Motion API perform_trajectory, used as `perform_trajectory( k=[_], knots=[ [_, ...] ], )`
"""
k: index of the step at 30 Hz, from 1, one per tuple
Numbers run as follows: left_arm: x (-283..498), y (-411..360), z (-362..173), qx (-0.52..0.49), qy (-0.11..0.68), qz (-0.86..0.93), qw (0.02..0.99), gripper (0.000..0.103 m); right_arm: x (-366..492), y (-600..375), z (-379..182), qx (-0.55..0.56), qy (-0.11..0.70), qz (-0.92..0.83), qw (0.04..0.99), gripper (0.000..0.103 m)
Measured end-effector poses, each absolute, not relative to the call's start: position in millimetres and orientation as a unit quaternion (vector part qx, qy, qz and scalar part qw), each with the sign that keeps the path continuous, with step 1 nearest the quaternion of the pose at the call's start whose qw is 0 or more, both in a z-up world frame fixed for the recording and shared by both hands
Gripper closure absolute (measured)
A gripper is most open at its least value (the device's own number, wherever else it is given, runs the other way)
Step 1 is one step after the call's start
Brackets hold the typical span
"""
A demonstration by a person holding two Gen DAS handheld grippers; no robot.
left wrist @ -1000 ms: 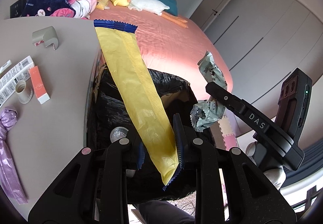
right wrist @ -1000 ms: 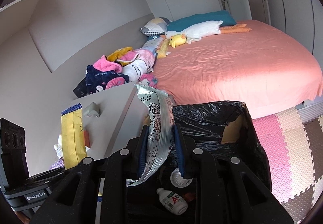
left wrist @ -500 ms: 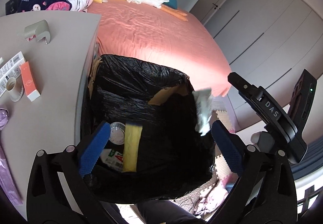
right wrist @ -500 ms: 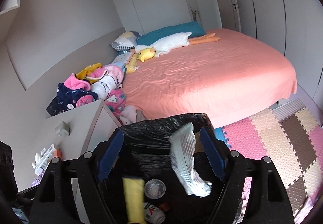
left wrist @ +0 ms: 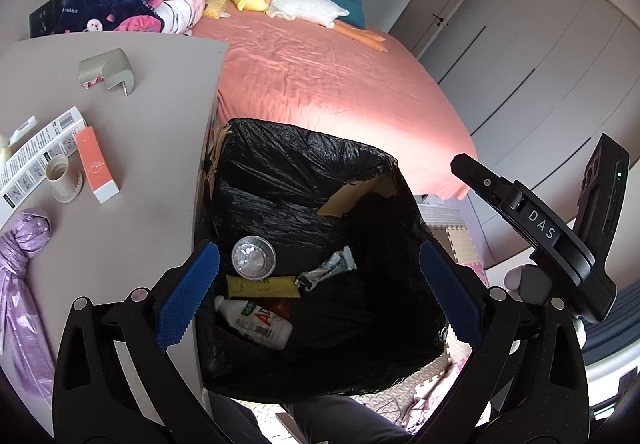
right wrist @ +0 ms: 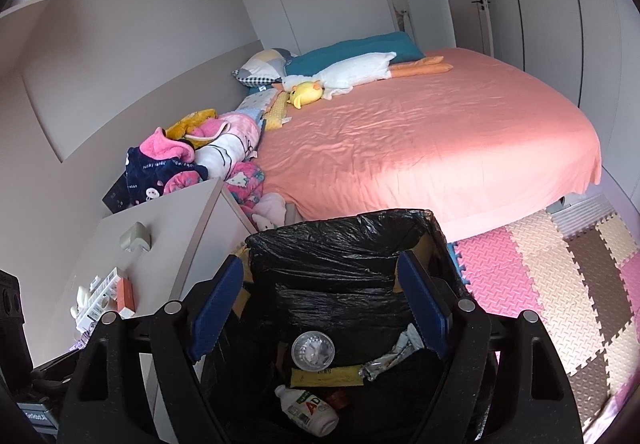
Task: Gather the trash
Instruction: 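Move both tools back over the table toward the purple bag and pink box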
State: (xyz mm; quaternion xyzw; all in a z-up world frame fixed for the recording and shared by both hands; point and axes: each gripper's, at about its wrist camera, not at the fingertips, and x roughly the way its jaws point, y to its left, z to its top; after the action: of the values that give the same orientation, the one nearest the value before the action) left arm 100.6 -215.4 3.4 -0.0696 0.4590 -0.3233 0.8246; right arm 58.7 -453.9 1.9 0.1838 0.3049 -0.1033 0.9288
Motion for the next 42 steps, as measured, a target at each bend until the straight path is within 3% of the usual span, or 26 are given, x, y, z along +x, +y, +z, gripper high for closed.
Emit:
perform_trajectory(
  k=[42],
  knots=[
    [113, -80, -11, -0.08, 0.445, -0.183, 0.873, 0.007, 115, -325, -15, 0.122, 0.357, 0.039, 0.925, 0.023]
  ],
)
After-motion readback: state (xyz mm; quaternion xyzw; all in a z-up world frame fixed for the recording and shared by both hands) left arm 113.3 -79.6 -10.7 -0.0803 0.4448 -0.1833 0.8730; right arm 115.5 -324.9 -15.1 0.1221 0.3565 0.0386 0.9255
